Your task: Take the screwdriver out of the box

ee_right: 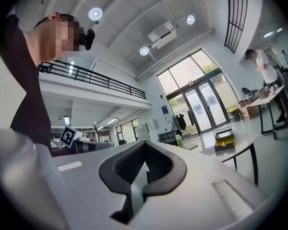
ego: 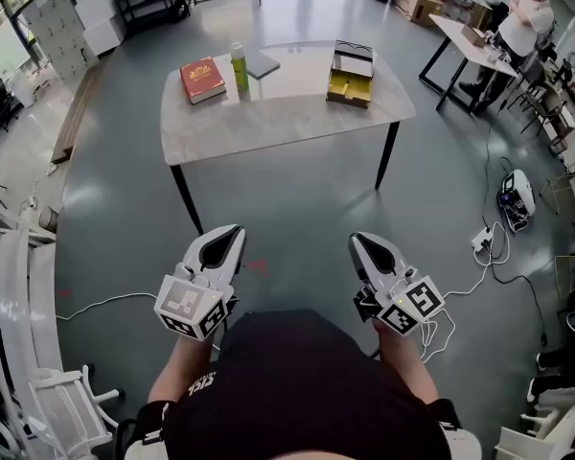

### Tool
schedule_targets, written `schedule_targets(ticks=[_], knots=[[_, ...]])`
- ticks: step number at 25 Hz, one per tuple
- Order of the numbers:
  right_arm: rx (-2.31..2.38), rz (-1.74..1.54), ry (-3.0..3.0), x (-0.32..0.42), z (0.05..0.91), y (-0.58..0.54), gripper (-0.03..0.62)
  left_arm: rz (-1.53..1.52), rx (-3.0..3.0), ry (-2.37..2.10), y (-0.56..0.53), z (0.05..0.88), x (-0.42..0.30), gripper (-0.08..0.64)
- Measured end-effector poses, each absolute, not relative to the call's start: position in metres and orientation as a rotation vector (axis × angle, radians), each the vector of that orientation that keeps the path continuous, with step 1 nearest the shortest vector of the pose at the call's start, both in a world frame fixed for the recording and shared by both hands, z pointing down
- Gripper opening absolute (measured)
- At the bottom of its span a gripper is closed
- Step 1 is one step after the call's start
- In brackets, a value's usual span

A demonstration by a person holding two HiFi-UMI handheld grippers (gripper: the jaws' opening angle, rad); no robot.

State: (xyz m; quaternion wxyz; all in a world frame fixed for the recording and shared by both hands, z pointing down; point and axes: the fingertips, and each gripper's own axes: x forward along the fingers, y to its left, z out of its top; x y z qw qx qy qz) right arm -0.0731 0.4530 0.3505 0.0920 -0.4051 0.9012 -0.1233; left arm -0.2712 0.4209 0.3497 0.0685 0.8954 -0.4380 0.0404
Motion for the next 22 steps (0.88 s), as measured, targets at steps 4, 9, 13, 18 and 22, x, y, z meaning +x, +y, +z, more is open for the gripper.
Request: schedule_targets(ticks=[4, 9, 13, 18, 22], knots=[[-1.195, -0.406, 2.691, -0.05, 0.358, 0.46, 0.012, 0.108, 2.686, -1.313, 0.425, 0.354, -0.244, 0.003], [-1.212, -0.466, 2.684, -0.024, 0.367, 0.463, 0.012, 0.118, 2.677, -1.28, 0.424, 0.363, -0.221, 0.003], [-1.237, -0.474, 2.655, -0.009, 0.369, 0.455, 0.012, 0.12, 2.684, -1.252, 0.412, 0.365, -0.208, 0.003], [-1.254, -0.498, 2.643, 0.003, 0.374, 0.433, 0.012, 0.128, 2.719, -1.217, 0.381, 0.362, -0.186, 0.003], [-1.294, -0.527, 2.618, 0.017, 0.38, 0.402, 0.012, 0.138, 2.724, -1.173, 0.346, 0.368, -0.173, 0.003]])
